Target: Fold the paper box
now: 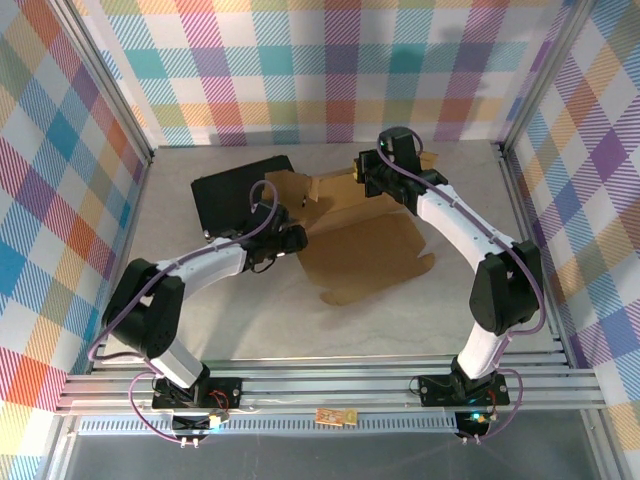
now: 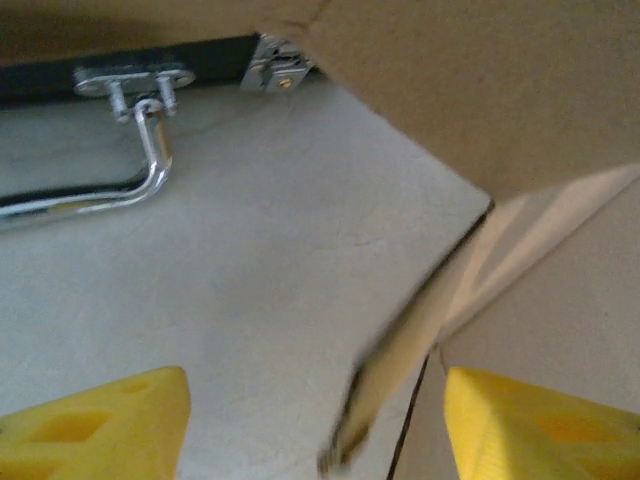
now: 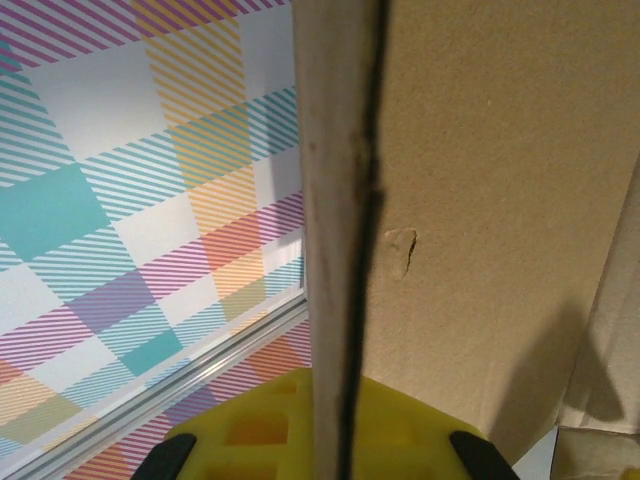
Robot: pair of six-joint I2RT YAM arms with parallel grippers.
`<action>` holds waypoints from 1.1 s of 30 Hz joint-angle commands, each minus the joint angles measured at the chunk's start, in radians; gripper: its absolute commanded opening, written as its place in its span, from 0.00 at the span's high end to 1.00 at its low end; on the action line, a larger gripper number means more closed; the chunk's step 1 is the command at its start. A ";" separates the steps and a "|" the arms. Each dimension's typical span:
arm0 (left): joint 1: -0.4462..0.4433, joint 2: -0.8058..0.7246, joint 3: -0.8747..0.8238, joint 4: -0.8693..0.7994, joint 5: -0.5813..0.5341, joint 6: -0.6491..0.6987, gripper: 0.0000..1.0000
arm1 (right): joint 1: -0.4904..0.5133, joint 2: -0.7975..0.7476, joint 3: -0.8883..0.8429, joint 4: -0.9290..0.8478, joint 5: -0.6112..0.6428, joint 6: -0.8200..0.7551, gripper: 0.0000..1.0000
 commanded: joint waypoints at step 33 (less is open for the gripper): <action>-0.294 0.302 0.450 -0.350 -0.402 0.001 0.51 | -0.001 0.020 0.038 -0.069 -0.010 0.016 1.00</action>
